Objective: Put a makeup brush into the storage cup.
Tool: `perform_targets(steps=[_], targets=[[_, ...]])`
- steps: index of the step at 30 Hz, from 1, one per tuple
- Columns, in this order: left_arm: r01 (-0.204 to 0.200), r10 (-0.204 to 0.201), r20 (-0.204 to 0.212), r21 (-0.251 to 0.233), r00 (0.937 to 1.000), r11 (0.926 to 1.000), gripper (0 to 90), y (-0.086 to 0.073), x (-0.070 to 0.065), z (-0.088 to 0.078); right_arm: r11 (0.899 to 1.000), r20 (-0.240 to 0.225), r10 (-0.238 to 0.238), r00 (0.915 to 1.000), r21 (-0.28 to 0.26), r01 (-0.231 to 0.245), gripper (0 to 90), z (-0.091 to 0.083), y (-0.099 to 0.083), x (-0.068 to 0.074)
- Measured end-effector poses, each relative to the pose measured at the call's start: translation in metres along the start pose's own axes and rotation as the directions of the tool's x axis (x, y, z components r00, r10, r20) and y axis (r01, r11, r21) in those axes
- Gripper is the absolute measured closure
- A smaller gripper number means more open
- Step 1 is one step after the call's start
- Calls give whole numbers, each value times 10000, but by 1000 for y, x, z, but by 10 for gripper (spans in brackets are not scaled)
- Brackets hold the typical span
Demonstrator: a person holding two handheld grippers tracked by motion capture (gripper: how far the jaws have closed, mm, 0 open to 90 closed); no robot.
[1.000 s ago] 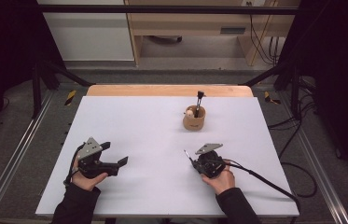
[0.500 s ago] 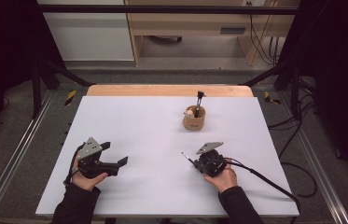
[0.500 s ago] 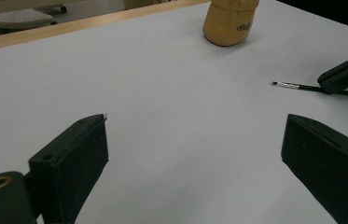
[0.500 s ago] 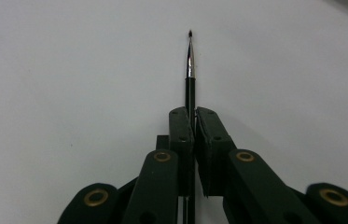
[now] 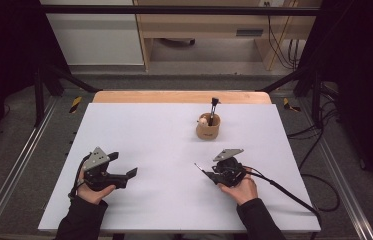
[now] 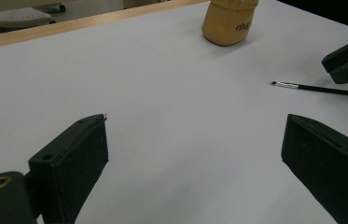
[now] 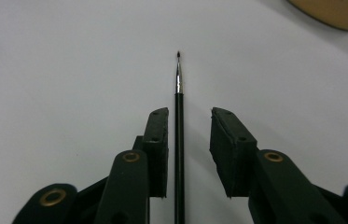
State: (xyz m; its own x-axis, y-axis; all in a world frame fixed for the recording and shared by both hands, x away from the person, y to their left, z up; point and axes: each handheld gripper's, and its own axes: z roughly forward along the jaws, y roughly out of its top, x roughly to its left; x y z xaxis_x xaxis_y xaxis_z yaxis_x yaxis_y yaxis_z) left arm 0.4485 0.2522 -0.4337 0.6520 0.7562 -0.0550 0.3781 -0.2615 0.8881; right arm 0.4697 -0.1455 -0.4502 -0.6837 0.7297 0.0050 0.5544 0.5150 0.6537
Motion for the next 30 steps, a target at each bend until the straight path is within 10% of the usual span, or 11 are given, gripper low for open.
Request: perform_targets(steps=[8, 30], targets=[[14, -14, 25, 16, 10000, 10000, 66, 0, 0, 0, 9985, 44, 47, 10000, 537, -50, 554, -9, 19, -2], [12, -12, 42, 75, 10000, 10000, 66, 0, 1, 1, 9646, -272, -574, 9980, 2564, 624, 643, 11, 33, -1]])
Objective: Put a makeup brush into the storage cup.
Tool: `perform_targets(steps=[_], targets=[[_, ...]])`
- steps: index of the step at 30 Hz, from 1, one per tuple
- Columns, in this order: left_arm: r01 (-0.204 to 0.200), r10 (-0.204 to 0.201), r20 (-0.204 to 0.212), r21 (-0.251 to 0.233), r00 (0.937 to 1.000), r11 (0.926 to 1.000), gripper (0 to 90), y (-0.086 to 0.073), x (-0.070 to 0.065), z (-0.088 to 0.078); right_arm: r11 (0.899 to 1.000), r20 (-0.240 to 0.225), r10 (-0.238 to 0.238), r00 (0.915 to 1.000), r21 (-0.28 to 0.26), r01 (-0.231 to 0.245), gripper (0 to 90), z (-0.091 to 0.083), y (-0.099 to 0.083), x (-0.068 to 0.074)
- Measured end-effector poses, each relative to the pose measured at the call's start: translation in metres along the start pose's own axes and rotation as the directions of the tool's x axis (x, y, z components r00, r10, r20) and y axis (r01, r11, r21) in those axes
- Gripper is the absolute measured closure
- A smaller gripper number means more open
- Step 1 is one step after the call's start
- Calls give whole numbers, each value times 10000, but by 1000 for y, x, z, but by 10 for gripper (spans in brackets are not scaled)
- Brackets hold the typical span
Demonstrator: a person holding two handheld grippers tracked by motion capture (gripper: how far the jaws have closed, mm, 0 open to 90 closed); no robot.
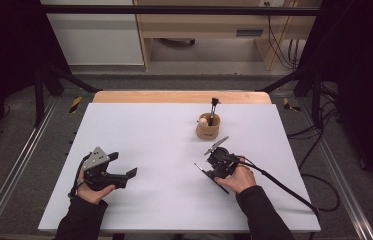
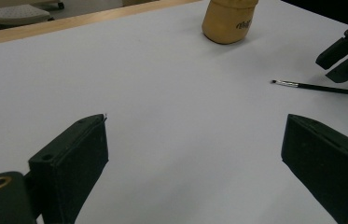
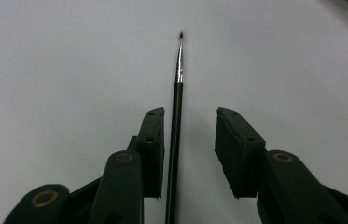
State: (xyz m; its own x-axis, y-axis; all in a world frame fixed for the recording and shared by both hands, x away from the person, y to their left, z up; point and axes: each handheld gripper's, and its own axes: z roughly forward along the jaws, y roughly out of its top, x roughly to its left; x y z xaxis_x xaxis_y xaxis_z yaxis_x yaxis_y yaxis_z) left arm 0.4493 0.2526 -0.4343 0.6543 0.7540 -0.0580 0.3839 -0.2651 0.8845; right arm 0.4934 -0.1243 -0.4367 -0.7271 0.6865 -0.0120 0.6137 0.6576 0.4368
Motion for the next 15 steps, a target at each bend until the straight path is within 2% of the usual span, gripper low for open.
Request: perform_targets(steps=[15], targets=[[-16, 16, 7, 19, 10000, 10000, 66, 0, -1, 0, 9964, -210, -300, 9993, 790, 316, 780, 11, -2, 5]])
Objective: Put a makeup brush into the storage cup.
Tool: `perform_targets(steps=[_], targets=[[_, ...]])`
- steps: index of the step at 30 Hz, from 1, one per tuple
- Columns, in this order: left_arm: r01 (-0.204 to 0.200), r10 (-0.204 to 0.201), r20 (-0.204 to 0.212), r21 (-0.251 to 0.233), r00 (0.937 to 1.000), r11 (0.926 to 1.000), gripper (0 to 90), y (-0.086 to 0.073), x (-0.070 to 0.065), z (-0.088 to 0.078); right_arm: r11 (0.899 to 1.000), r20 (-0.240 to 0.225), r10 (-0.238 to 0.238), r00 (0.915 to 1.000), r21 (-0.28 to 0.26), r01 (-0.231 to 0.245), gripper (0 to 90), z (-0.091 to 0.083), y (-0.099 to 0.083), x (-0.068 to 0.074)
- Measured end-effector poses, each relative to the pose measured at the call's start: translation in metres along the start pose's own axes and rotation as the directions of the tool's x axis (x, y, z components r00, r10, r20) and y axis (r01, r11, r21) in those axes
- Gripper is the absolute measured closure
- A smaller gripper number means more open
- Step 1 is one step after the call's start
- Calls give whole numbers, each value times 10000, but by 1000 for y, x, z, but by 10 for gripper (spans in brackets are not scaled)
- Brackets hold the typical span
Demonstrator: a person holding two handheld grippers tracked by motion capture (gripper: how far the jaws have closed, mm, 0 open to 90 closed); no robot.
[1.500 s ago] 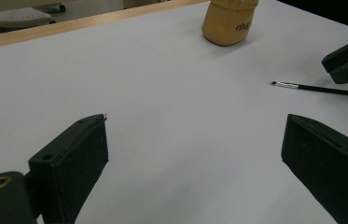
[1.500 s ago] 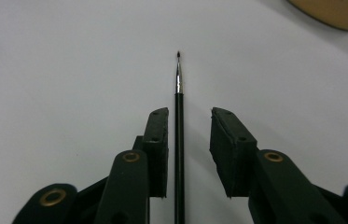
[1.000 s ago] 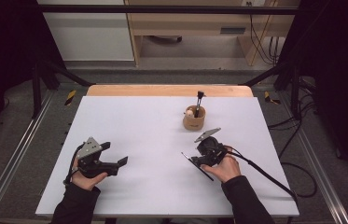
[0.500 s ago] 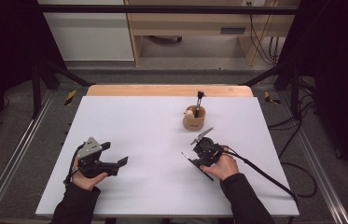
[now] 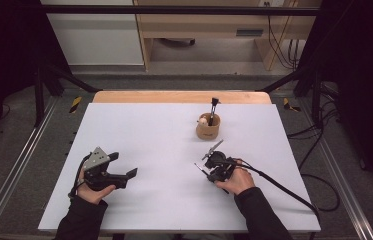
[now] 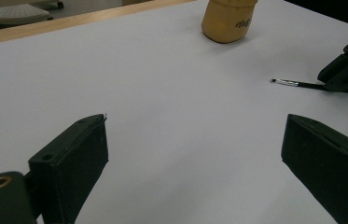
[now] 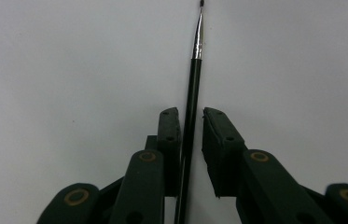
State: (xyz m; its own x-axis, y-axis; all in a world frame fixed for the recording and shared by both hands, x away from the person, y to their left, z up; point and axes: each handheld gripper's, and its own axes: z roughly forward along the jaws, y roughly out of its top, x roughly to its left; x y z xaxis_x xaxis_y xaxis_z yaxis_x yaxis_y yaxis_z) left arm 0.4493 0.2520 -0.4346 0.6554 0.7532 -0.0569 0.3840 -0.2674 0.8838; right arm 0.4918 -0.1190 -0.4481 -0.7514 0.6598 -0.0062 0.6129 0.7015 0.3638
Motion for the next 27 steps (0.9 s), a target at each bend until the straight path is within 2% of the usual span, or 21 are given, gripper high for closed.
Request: perform_targets(steps=[7, 22, 27], targets=[[-5, 5, 0, -2, 10000, 10000, 66, 0, 0, 0, 9999, -30, -120, 9999, 113, 121, 838, 2, -1, 1], [-34, 33, 11, 34, 10000, 10000, 67, 0, -1, 1, 9999, 37, 127, 9999, 97, -128, 857, 2, -1, 3], [-16, 16, 1, 12, 10000, 10000, 67, 0, 0, 0, 10000, 12, 78, 10000, -13, -78, 858, 2, -2, 3]])
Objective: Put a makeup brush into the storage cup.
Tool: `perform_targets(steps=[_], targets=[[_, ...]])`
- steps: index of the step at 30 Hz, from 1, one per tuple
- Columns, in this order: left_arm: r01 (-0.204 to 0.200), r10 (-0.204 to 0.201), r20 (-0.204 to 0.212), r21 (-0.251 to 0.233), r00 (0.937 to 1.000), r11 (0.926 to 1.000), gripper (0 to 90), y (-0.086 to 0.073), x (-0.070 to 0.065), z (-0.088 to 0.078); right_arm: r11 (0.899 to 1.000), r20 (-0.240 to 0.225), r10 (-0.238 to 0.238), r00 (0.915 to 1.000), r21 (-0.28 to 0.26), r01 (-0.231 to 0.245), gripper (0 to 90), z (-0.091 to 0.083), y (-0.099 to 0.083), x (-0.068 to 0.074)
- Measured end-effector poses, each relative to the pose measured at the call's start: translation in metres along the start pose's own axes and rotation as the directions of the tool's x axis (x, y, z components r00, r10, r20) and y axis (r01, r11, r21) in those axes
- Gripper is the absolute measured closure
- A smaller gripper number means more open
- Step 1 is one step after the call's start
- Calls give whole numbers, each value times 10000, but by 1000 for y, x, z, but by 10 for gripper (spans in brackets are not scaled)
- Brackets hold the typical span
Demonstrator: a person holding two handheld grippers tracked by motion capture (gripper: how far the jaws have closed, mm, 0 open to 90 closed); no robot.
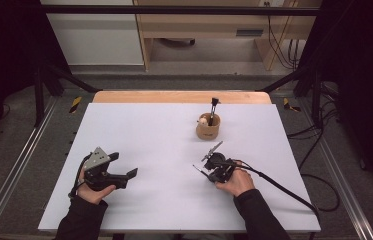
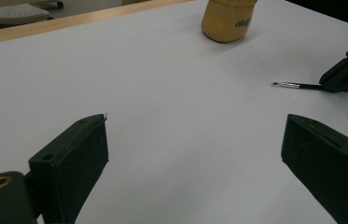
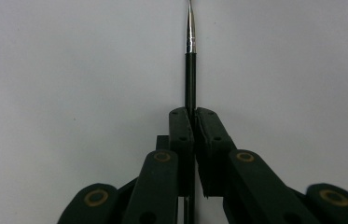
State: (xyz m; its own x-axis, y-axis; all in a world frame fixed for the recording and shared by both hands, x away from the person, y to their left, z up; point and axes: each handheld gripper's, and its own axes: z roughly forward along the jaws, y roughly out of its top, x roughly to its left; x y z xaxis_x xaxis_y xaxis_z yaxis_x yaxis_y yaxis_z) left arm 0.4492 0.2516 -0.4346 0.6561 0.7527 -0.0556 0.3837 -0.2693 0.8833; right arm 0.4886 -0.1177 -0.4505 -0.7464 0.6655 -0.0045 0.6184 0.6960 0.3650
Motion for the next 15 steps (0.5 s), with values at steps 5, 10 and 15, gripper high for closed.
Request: perform_targets(steps=[5, 10, 15], targets=[[41, -41, 8, -8, 10000, 10000, 67, 0, 0, 0, 9997, -151, -48, 9999, -254, 44, 858, -3, 0, 0], [47, -47, 74, -57, 10000, 10000, 67, 1, -1, -1, 9969, -267, 79, 9996, -786, -100, 858, -13, -1, 0], [149, -147, 169, -112, 9997, 9998, 68, 2, -2, -1, 9876, -371, 57, 9993, -1568, -114, 858, -23, -4, 2]])
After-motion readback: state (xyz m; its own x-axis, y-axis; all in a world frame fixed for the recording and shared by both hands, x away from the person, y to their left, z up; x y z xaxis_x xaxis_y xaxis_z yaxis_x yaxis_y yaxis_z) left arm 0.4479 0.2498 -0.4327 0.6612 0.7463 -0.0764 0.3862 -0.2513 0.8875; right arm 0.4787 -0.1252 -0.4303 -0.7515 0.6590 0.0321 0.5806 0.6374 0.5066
